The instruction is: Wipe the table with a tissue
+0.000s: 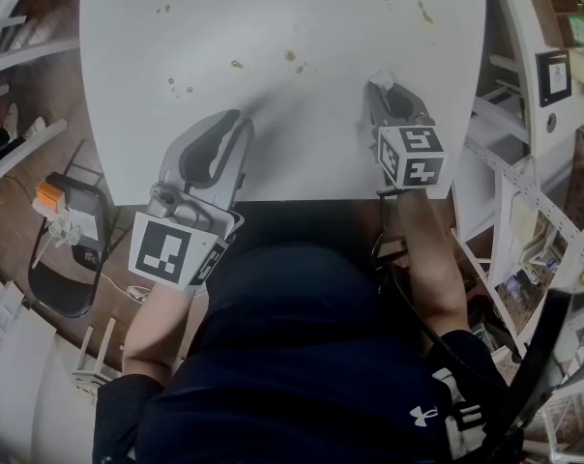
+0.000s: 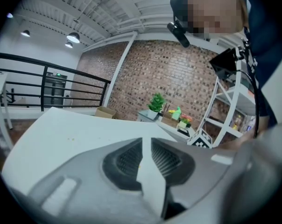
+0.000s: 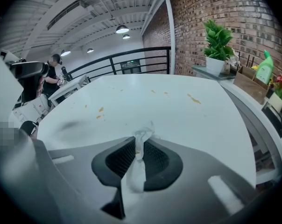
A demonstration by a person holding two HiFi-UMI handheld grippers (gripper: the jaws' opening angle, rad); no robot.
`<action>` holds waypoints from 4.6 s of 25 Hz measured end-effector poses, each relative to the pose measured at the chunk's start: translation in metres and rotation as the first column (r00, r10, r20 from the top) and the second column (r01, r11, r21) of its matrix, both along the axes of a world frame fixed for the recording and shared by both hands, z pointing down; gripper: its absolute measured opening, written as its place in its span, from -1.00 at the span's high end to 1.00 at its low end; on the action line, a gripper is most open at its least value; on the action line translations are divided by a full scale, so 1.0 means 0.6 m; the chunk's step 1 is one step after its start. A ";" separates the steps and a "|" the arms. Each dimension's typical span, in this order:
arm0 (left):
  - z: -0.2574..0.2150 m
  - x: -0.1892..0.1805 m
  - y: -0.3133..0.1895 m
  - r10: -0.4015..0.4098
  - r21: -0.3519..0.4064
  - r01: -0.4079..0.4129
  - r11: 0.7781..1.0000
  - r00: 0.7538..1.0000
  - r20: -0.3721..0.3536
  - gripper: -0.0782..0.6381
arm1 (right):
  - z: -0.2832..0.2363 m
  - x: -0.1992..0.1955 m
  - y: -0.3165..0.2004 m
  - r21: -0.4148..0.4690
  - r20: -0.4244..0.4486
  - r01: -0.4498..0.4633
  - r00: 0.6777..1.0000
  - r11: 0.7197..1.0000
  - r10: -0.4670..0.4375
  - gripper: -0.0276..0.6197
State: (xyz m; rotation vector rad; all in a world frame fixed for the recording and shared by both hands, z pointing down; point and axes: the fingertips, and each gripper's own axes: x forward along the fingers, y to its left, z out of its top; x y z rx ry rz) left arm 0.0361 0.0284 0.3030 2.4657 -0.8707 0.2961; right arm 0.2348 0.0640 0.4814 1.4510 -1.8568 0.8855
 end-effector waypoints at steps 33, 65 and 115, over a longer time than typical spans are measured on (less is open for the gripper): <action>-0.002 0.000 0.044 -0.128 0.000 0.128 0.992 0.992 0.005 0.64 | 0.001 -0.037 -0.032 0.023 -0.026 0.152 0.988 0.988 -0.152 0.78; -0.046 -0.010 0.025 -0.112 0.045 0.112 0.993 0.994 -0.016 0.64 | -0.027 -0.038 -0.039 0.006 0.054 0.086 0.995 0.996 -0.086 0.78; -0.017 -0.178 -0.013 -0.112 -0.007 0.112 0.994 0.994 -0.013 0.64 | 0.008 -0.212 -0.067 -0.068 0.027 0.179 0.984 0.981 -0.178 0.78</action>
